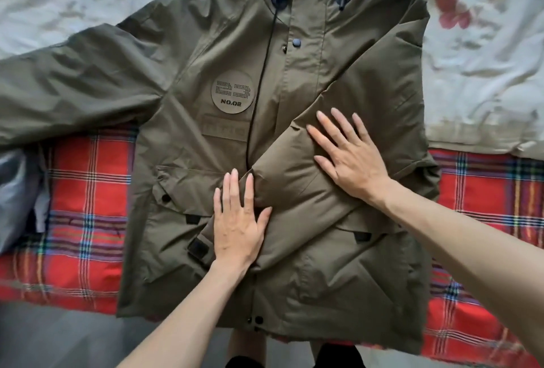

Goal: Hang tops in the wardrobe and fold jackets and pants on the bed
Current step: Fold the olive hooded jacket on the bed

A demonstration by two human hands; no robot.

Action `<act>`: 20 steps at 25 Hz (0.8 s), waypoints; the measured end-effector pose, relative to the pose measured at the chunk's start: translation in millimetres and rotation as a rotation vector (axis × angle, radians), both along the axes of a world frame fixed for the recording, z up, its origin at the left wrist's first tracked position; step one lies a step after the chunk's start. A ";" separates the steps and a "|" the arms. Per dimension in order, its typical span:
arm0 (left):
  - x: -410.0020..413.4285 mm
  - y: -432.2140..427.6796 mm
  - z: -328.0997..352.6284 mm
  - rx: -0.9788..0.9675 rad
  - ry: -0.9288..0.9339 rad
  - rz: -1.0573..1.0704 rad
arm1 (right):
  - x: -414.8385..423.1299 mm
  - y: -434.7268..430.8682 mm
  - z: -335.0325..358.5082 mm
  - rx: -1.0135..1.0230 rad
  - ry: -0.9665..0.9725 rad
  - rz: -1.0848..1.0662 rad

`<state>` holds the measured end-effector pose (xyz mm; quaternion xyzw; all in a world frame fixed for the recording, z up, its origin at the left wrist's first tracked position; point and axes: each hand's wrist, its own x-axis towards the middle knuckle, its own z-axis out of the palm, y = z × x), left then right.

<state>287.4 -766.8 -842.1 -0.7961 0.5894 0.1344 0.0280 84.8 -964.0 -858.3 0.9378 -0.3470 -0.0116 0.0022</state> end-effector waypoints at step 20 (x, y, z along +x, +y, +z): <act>-32.6 -47.7 -14.9 0.015 -0.084 -0.175 | -70.7 -68.3 43.7 0.035 -0.130 -0.315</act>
